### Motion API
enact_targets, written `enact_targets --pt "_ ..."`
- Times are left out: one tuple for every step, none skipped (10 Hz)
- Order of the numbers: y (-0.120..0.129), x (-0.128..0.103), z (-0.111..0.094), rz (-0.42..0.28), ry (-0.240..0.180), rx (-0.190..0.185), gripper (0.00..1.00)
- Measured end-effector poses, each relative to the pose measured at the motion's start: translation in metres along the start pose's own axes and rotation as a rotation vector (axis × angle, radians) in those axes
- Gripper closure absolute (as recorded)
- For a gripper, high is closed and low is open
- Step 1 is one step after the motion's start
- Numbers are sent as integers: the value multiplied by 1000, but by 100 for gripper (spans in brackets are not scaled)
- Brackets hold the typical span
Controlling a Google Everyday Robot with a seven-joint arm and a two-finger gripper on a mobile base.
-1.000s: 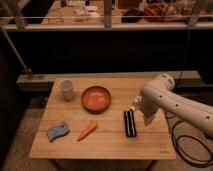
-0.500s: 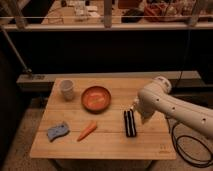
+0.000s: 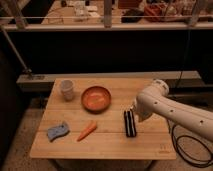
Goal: Place the eraser on the white sponge
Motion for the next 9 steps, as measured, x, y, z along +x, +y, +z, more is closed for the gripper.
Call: enact_targets --pt "-2 -1 1 -15 2 8 65" --pt "-3 -2 2 -22 -3 12 65" --pt "-1 -3 5 -26 -10 13 69" --pt "2 -4 9 -30 -18 15 78" --pt "2 -6 12 -40 -24 18 81" --pt "1 -8 13 -51 -31 24 80" --pt "3 -9 14 -57 -38 28 72" --pt "5 -10 15 -59 -44 32 64" --pt "6 -11 17 -63 -48 33 57"
